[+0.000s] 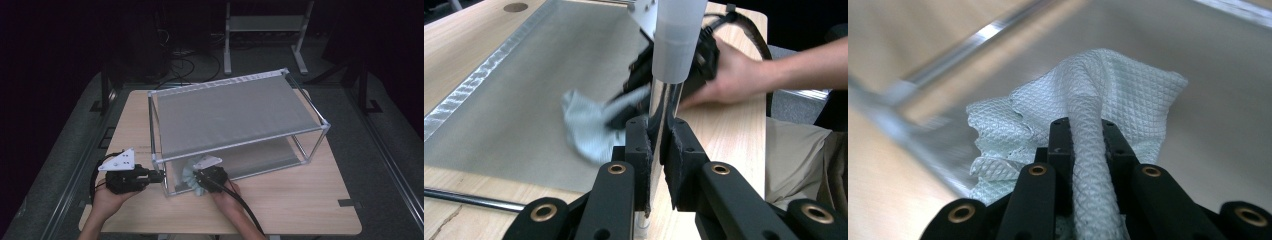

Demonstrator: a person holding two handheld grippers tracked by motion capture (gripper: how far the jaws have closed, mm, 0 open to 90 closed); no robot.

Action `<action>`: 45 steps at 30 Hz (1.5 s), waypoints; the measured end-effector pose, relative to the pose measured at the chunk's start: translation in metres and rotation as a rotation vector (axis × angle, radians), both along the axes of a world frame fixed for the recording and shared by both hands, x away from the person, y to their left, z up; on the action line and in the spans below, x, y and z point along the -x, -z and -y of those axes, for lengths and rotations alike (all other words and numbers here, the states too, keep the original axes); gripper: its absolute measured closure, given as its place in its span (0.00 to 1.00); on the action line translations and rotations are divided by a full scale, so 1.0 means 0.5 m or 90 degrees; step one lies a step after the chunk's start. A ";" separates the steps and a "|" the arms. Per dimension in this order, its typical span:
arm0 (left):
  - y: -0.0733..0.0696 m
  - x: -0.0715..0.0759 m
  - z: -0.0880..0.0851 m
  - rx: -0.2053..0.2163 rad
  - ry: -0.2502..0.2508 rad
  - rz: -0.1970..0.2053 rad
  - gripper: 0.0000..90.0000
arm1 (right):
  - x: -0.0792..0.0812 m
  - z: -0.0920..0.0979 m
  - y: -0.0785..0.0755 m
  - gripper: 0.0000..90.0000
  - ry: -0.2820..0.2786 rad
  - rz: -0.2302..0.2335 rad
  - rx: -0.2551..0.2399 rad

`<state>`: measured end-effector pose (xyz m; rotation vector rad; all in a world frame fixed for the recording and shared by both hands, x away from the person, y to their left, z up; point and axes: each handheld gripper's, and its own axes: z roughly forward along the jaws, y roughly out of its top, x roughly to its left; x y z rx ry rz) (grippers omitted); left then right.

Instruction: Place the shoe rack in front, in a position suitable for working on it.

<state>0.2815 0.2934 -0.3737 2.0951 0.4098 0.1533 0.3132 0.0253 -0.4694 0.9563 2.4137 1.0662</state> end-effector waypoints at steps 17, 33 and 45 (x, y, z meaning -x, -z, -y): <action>0.002 -0.002 -0.001 0.004 -0.001 -0.002 0.90 | -0.030 0.073 0.002 0.87 0.043 -0.024 -0.035; 0.002 -0.001 -0.004 0.004 -0.004 0.001 0.90 | -0.023 0.070 0.003 0.87 0.034 -0.013 -0.024; 0.001 -0.001 -0.004 0.001 -0.004 0.001 0.90 | -0.023 0.075 0.005 0.87 0.029 -0.017 -0.033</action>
